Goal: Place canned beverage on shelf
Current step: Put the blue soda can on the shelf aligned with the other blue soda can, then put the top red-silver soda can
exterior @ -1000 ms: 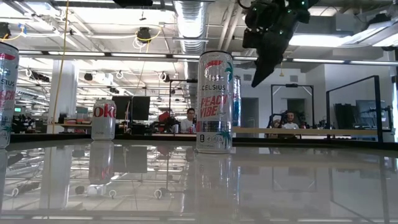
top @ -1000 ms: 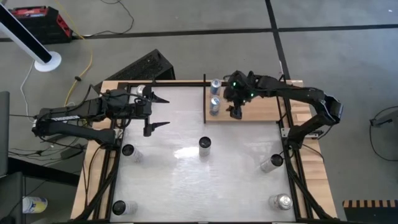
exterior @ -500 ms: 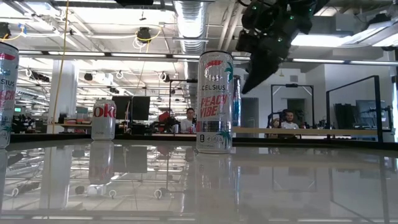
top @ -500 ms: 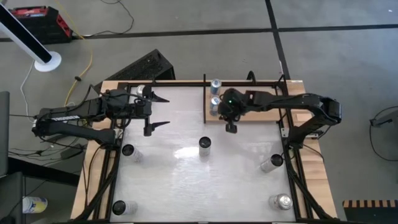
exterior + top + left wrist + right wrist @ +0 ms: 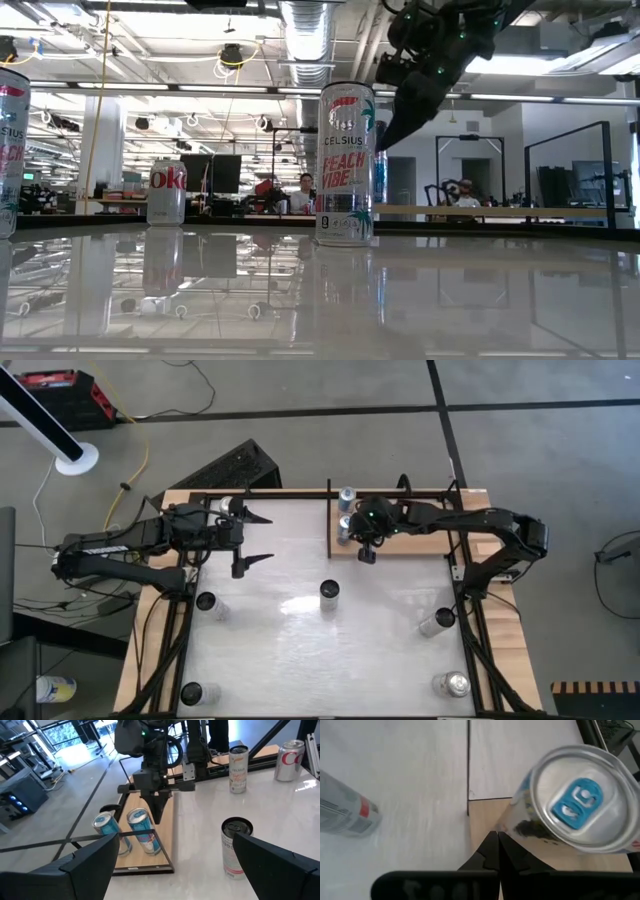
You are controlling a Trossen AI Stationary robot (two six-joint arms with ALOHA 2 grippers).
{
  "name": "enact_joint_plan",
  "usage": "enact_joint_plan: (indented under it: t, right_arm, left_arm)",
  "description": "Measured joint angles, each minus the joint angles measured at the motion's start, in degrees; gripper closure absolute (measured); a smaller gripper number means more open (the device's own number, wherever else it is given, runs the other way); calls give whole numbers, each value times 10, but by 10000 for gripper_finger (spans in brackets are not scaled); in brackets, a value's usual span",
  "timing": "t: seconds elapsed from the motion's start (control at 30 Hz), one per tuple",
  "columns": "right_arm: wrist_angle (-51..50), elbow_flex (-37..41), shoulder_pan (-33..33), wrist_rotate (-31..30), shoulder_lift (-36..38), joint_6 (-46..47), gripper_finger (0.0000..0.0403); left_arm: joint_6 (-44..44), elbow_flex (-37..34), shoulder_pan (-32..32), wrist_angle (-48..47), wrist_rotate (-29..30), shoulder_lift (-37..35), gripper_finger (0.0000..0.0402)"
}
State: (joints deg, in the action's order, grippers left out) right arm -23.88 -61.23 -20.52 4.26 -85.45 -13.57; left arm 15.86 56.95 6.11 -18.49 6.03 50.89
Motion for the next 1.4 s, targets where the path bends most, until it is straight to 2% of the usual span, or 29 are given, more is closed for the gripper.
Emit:
enact_joint_plan:
  t: [0.3,0.6,0.87,1.13,1.27,1.4]
  right_arm:
    - [-7,0,-23,-18,0,-3,387]
    - [-43,0,-33,-64,0,-4,386]
    - [-54,0,10,-60,4,25,385]
    - [-73,-38,63,-95,11,57,385]
    - [-61,-82,66,-90,21,46,385]
    - [-90,-117,56,-91,18,28,385]
  left_arm:
    - [0,0,0,0,1,0,27]
    - [3,0,0,-1,5,0,27]
    - [17,0,1,-1,13,0,27]
    - [19,0,46,-17,13,13,27]
    - [21,-1,71,-25,13,16,27]
    - [21,0,113,-48,13,14,27]
